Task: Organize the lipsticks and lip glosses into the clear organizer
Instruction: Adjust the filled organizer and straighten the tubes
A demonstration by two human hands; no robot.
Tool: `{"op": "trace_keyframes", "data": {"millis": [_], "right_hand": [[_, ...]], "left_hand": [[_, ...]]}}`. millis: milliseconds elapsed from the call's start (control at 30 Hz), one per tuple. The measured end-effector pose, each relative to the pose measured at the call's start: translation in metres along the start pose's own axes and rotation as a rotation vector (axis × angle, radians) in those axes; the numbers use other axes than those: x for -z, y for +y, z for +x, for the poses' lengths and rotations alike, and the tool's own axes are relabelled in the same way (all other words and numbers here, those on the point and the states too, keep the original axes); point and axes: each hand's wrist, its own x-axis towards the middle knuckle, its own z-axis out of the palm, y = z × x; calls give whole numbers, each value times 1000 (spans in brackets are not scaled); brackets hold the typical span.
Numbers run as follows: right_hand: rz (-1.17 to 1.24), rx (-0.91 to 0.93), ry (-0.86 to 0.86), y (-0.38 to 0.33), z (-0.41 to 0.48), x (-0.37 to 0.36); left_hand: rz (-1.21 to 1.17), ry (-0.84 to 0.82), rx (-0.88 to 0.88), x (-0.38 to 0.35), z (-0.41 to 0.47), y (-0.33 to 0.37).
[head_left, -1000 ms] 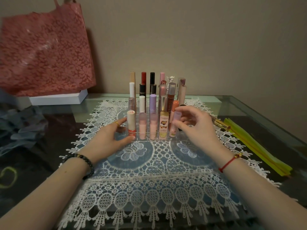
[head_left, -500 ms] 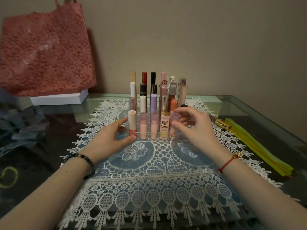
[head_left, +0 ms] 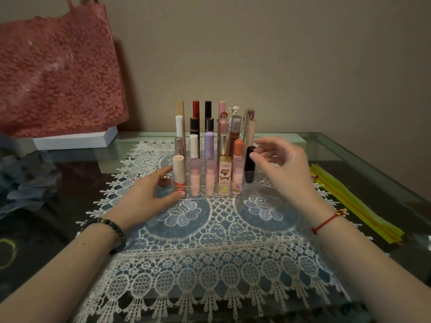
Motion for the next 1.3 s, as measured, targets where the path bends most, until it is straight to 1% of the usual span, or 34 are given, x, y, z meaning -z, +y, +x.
{"op": "trace_keyframes", "data": {"millis": [133,267,367,467,600,700,767,967,1100,1233,1300], "right_hand": [[-33,27,96,4,8,19],[-126,13,194,20,15,41],[-219,6,229,36,15,52],[-349,-33,194,52,15,56],[-515,-108,79,67,13,55],[-594,-194,-2,73,10,54],[-625,-226,-23,74,9,53],[-739,-260,-32,73,10,52],[-781,-291,-32,73,9,52],[-736,-299,14,72,11,52],[-674,-254,75,71,12,53]], "left_hand": [[-9,-1,5,0,-1,1],[-7,6,8,-1,0,-1],[-9,14,11,-1,0,-3],[3,19,13,-2,0,-3],[3,23,10,-2,0,-3],[10,24,7,-2,-1,-3],[6,21,6,-2,-1,-3],[-18,16,14,-2,-1,-3],[16,3,13,-1,0,-4],[32,5,5,-1,1,-4],[25,12,7,-1,0,-4]]}}
